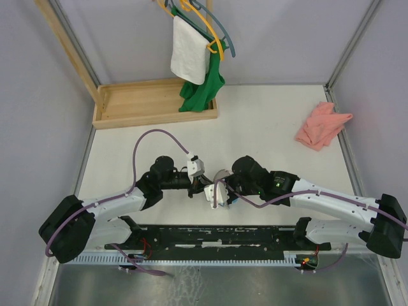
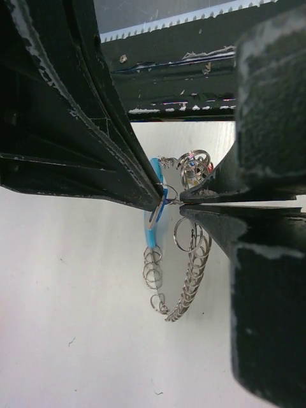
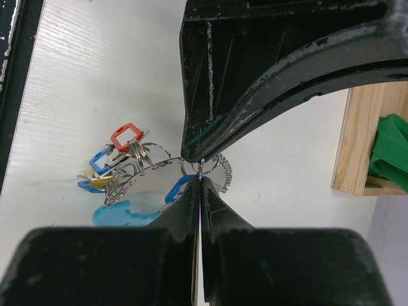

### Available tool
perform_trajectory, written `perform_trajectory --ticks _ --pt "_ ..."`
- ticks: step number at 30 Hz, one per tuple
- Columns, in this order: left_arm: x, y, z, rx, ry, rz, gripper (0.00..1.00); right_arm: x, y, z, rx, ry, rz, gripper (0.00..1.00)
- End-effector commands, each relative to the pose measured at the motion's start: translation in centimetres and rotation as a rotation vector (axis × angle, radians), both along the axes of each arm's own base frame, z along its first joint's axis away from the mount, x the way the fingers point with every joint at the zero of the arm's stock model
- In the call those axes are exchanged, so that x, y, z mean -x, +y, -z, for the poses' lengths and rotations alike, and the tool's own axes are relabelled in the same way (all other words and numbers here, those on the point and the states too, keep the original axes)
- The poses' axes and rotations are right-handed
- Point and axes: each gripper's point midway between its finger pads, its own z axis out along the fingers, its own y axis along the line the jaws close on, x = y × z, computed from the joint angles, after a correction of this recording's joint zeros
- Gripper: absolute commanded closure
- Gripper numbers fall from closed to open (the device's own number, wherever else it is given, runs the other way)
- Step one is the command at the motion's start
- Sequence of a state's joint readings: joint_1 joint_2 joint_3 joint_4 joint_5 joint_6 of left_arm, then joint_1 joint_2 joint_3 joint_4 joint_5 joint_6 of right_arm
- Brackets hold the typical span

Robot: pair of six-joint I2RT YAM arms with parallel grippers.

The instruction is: Put the keys on the keyring

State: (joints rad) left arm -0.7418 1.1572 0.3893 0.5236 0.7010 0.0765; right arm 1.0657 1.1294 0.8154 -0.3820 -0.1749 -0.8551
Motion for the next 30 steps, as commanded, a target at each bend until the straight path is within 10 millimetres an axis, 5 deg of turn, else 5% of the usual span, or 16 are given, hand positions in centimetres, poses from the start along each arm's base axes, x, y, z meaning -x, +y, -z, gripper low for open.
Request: perform_trajectory --ticks 1,7,17,30 --pt "-0.8 -0.4 -1.8 0.028 -0.087 -0.002 0.97 -0.5 1.0 -3.8 -0.101 -0.056 0.014 0.99" --pt "-2.1 0.5 -3.2 0.083 -0.099 -0.131 0.97 -1.3 -0.8 -2.7 -0.097 -0.075 0.118 1.00" --pt "-2.2 0.6 -5.4 0.206 -0.102 -0.175 0.97 -0.3 -0.1 -0.2 -0.140 -0.022 0.125 0.99" --pt "-2.0 0.4 -5.4 0.248 -0.083 -0.173 0.97 -0.4 1.1 0.5 -0.177 -0.010 0.116 0.99"
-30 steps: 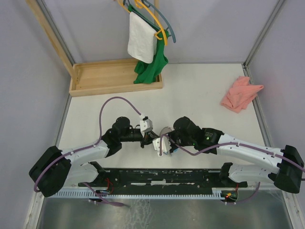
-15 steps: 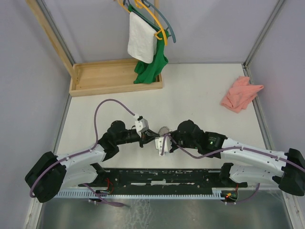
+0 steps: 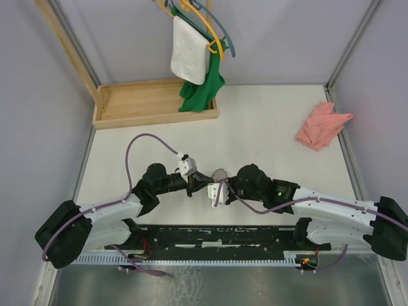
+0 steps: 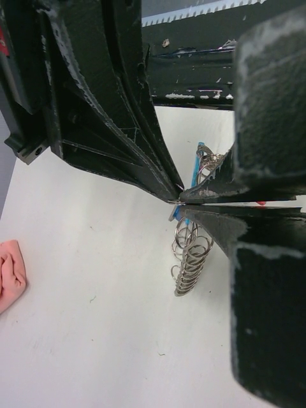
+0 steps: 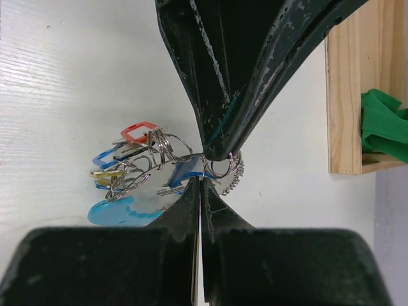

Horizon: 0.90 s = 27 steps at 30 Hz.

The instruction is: Put the keys on the keyring

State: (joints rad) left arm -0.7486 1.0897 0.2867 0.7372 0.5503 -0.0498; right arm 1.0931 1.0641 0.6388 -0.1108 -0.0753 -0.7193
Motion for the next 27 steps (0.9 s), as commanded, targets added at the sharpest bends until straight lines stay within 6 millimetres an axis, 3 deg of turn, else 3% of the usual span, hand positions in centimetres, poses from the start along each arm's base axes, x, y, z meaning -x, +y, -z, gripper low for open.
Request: perform_trajectory --ticks 1,7,12,17,27 --pt "-0.6 -0.4 -3.2 0.109 -0.066 -0.020 0.97 0.0 0.8 -0.7 -0.028 -0.009 -0.008 0.99" --pt "-0.5 0.1 -1.7 0.037 -0.064 -0.024 0.97 -0.8 0.6 -3.8 -0.025 -0.102 -0.020 0.99" --pt "-0.1 0.1 -0.8 -0.028 -0.064 0.009 0.68 -0.7 1.0 -4.7 0.010 -0.126 -0.068 0.99" --pt "0.4 -0.1 -0.8 -0.064 -0.085 0.061 0.58 -0.2 1.3 -5.3 0.038 -0.133 -0.117 0.99" --pt "0.6 -0.6 -1.5 -0.085 -0.158 0.127 0.55 0.5 1.7 -4.9 0.076 -0.121 -0.176 0.99"
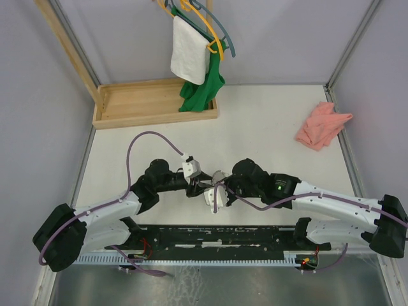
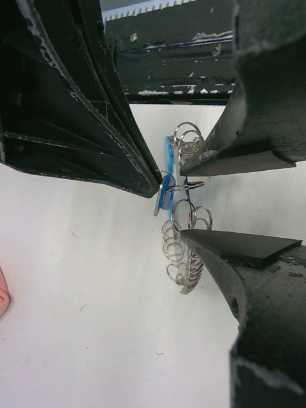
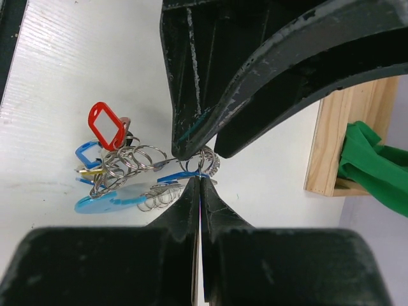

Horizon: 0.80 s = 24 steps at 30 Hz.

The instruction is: Put the keys on the keyring

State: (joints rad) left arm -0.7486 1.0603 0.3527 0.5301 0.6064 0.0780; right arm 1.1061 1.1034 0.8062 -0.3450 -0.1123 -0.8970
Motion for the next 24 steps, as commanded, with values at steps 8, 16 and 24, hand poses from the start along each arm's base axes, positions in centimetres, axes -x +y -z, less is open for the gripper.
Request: perform_trajectory --ticks 8,16,24 --pt "0.6 -1.1 -1.6 -0.002 -0.099 0.123 0.67 -0.1 1.7 -3.2 -0.068 -0.048 -0.044 0.99" --pt "0.7 -1.3 -0.8 -0.024 -0.052 0.134 0.97 -0.3 1.6 -3.6 -0.075 -0.051 -0.030 0.99" --pt "-0.5 -0.8 -1.4 -0.011 -0.052 0.033 0.97 -1.6 -1.2 -2.6 -0.055 -0.071 0.133 0.99"
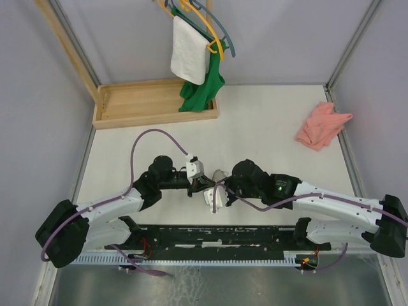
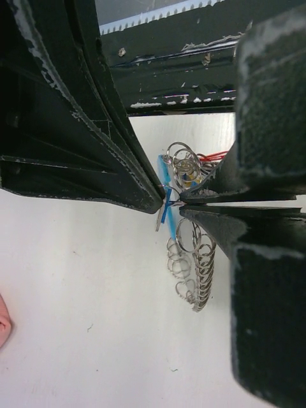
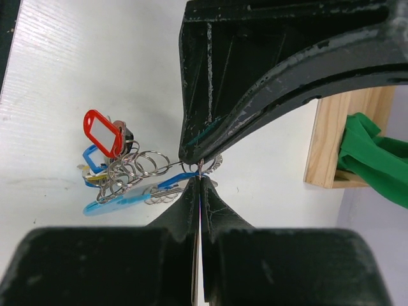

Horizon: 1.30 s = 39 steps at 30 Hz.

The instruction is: Put the keys on the keyring

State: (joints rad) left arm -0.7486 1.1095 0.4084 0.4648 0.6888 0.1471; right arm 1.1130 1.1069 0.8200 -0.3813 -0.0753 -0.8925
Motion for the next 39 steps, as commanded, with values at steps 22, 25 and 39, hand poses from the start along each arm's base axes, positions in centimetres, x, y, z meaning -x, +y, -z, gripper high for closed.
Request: perform_trajectory --ticks 22,25,39 --pt "-1.1 -0.1 -4.0 0.149 -0.043 -0.087 0.97 -0.4 -0.9 0.6 -0.150 0.027 0.146 0.99" --pt "-1.1 -0.3 -4.3 0.165 -0.035 -0.085 0.97 -0.3 -0.6 0.9 -0.153 0.033 0.135 0.99" --pt "-1.3 -0.6 -4.2 0.197 -0.014 -0.096 0.97 -0.2 1.4 1.1 -0.186 0.052 0.090 0.99"
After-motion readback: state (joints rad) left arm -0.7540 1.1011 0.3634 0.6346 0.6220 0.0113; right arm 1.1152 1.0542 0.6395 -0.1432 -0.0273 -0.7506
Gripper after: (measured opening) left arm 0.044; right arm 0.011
